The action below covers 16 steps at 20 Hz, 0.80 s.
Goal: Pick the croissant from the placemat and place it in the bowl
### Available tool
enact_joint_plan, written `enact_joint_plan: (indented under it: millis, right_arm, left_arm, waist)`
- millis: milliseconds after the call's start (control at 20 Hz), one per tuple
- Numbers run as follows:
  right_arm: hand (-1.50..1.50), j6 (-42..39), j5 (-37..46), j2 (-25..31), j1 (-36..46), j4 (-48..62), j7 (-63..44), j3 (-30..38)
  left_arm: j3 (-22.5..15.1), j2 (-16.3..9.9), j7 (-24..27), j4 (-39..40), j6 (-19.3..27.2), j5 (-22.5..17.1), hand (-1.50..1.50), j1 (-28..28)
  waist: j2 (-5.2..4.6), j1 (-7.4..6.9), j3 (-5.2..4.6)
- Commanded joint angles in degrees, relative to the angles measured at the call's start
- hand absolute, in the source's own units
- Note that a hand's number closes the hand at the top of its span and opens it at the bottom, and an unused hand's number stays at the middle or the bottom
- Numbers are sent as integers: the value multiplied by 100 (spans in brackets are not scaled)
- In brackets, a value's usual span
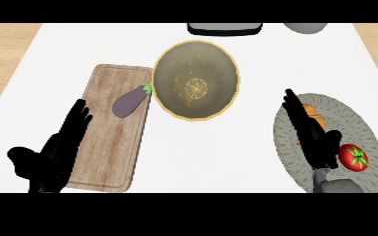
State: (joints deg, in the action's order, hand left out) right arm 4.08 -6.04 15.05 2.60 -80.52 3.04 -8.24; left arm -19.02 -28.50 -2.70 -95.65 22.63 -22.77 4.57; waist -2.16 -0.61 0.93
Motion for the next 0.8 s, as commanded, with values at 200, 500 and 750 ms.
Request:
enact_joint_plan:
  millis: [200,500,750]
  right_arm:
    - [-150,-2127,-934,-320,990,-713,499,-900]
    - [-150,-344,1216,169,-97,-1124,2696,-675]
    - [-150,-712,1323,1061,-718,-1815,3112,-315]
  left_arm:
    - [915,-356,515,-23,35,159,0,-969]
    - [1441,-390,928,480,-346,-148,0,-1125]
    - [1688,-373,876,1214,-712,-222,0,-1776]
  waist:
    - [233,-122,-83]
    - [227,250,-93]
    - [215,230,-97]
